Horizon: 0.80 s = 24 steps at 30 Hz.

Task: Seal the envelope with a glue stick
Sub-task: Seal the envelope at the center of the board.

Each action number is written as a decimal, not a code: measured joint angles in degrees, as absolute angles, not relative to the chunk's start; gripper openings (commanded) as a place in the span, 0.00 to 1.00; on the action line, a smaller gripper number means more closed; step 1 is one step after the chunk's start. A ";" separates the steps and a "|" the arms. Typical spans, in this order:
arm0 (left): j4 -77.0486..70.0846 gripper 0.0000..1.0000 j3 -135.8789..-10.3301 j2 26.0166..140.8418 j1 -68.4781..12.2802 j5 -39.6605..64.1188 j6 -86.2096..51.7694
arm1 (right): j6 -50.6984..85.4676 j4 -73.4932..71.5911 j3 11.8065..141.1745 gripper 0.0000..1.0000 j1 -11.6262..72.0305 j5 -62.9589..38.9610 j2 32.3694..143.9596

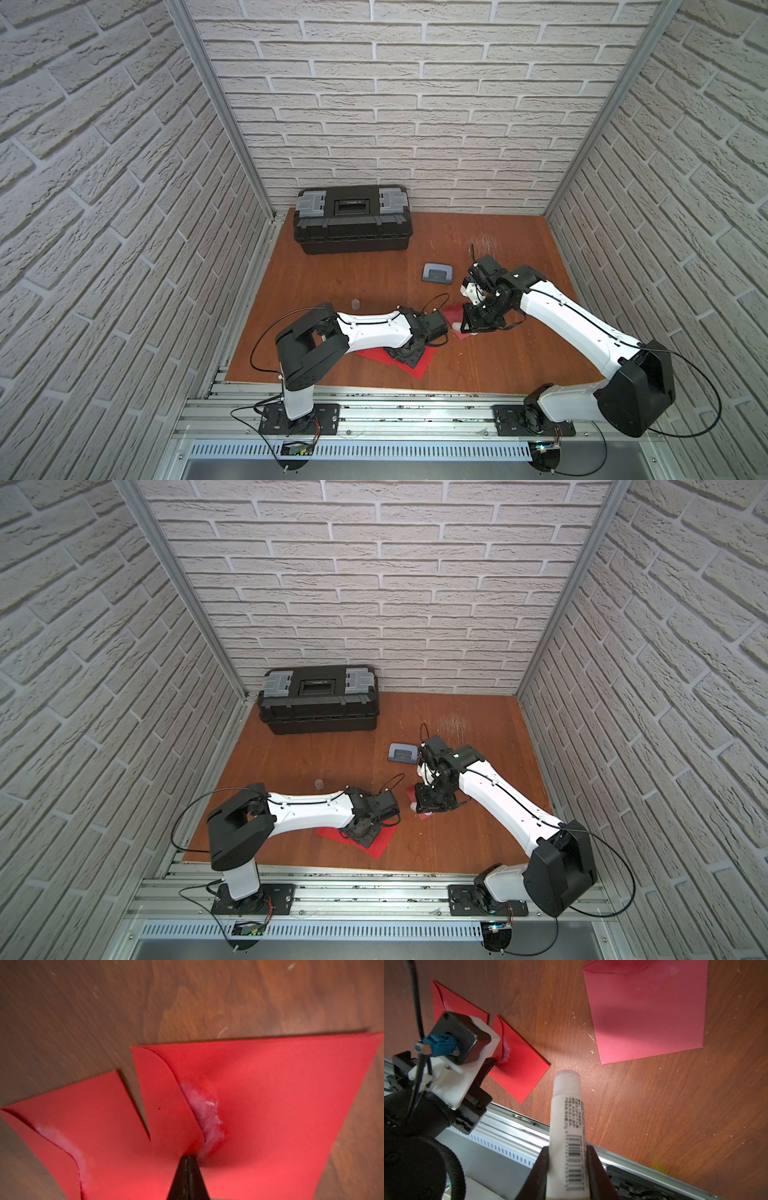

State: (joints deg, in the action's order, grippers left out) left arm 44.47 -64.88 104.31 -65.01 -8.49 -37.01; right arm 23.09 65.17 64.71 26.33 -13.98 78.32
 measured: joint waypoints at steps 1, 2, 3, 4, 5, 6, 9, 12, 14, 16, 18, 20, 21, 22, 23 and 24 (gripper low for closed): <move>44.62 0.09 -65.04 104.33 -64.99 -8.47 -36.93 | 23.09 65.23 64.71 0.03 26.35 -13.98 78.32; 44.56 0.09 -65.30 104.40 -64.97 -7.84 -36.82 | 23.09 65.28 64.71 0.03 26.37 -13.98 78.32; 44.45 0.09 -65.60 104.57 -65.01 -7.33 -36.62 | 23.09 65.30 64.71 0.03 26.37 -13.98 78.32; 44.42 0.09 -66.06 104.84 -65.08 -6.81 -36.53 | 23.09 65.34 64.71 0.03 26.37 -13.98 78.32; 44.38 0.09 -66.48 105.10 -65.12 -6.35 -36.42 | 23.09 65.36 64.71 0.03 26.37 -13.98 78.32; 44.27 0.09 -66.67 105.21 -65.17 -6.11 -36.40 | 23.09 65.36 64.71 0.03 26.37 -13.98 78.32; 43.79 0.09 -66.89 105.27 -65.28 -5.67 -36.18 | 23.07 65.36 64.71 0.03 26.37 -13.98 78.32; 43.46 0.09 -67.20 105.27 -65.23 -5.41 -36.16 | 23.07 65.36 64.71 0.02 26.37 -13.98 78.32; 43.18 0.09 -67.42 105.21 -65.04 -5.45 -36.16 | 23.07 65.36 64.71 0.03 26.37 -13.98 78.32; 42.81 0.09 -67.44 104.92 -64.77 -5.45 -36.16 | 23.07 65.36 64.71 0.03 26.37 -13.98 78.32; 42.39 0.09 -67.44 104.53 -64.36 -5.45 -36.16 | 23.07 65.36 64.71 0.03 26.37 -13.98 78.32; 41.82 0.09 -67.48 104.49 -63.83 -5.45 -36.16 | 23.07 65.36 64.71 0.03 26.37 -13.98 78.32; 41.69 0.09 -67.48 104.49 -63.66 -5.45 -36.16 | 23.07 65.39 64.71 0.03 26.37 -13.98 78.32; 41.56 0.09 -67.48 104.49 -63.46 -5.48 -36.16 | 23.07 65.39 64.71 0.03 26.37 -13.98 78.35; 41.36 0.09 -67.48 104.49 -63.31 -5.48 -36.16 | 23.07 65.41 64.71 0.03 26.37 -13.98 78.32; 41.21 0.09 -67.48 104.51 -63.20 -5.48 -36.16 | 23.07 65.41 64.73 0.03 26.37 -13.96 78.32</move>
